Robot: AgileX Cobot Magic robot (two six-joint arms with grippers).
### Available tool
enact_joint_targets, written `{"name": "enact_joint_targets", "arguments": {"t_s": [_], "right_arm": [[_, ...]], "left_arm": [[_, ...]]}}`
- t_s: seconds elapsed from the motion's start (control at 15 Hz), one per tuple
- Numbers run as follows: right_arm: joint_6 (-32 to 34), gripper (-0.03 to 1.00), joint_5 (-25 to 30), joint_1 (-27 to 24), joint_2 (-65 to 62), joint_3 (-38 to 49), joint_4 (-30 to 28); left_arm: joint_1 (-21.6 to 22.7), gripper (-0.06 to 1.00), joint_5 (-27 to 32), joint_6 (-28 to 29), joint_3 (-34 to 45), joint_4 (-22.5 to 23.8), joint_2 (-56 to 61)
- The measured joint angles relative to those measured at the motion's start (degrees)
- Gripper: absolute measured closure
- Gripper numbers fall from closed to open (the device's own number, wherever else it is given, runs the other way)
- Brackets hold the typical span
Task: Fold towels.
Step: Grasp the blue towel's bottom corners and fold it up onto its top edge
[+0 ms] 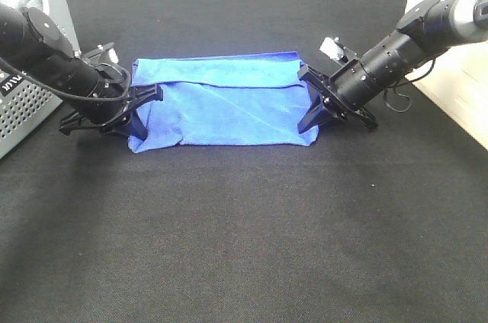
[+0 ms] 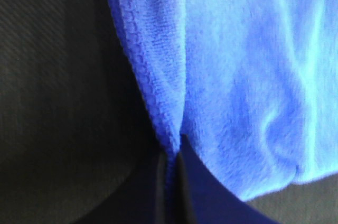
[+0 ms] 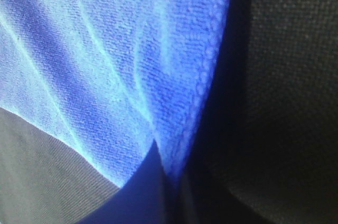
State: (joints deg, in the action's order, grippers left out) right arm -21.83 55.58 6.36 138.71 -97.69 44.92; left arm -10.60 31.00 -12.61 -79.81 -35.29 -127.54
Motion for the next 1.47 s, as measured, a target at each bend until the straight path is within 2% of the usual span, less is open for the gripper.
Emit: {"name": "enact_joint_targets", "arguments": {"t_s": [0.2, 0.33, 0.47, 0.53, 0.73, 0.87, 1.13, 1.4, 1.47], "right_arm": [[0.52, 0.97, 2.86, -0.97, -2.64, 0.86, -2.12], [1.09, 0.97, 3.50, -2.18, -6.30, 5.16, -3.61], [0.40, 0.97, 2.29, -2.46, -11.34, 14.90, -5.67], [0.23, 0.97, 1.72, -2.41, -12.38, 17.13, -5.67], [-1.03, 0.97, -2.23, -2.29, -17.88, 28.88, -5.61], [-1.66, 0.97, -2.58, -2.29, -19.02, 31.74, -5.56], [-1.72, 0.97, -2.52, -2.29, -19.48, 28.07, -5.73], [-1.55, 0.97, -2.92, -2.29, -17.70, 15.76, -5.90], [-1.38, 0.97, -2.86, -2.29, -16.27, 12.66, -6.07]], "left_arm": [[-0.06, 0.93, 5.27, 0.11, 0.40, 5.39, 2.81], [-0.06, 0.93, 9.17, 0.17, 0.63, 7.39, 5.10], [-0.17, 0.93, 13.24, 0.17, 3.44, 7.73, 7.28], [-0.23, 0.93, 14.09, 0.17, 5.73, 7.73, 8.25], [-0.46, 0.93, 14.15, 0.17, 12.83, 7.62, 12.03], [-0.46, 0.93, 14.32, -0.52, 15.93, 7.62, 13.75], [-0.46, 0.93, 15.07, -0.52, 12.43, 7.33, 14.09], [-0.46, 0.93, 13.64, 2.12, 1.72, 7.45, 11.97], [-0.34, 0.93, 13.69, 2.58, -2.92, 7.68, 9.34]]}}
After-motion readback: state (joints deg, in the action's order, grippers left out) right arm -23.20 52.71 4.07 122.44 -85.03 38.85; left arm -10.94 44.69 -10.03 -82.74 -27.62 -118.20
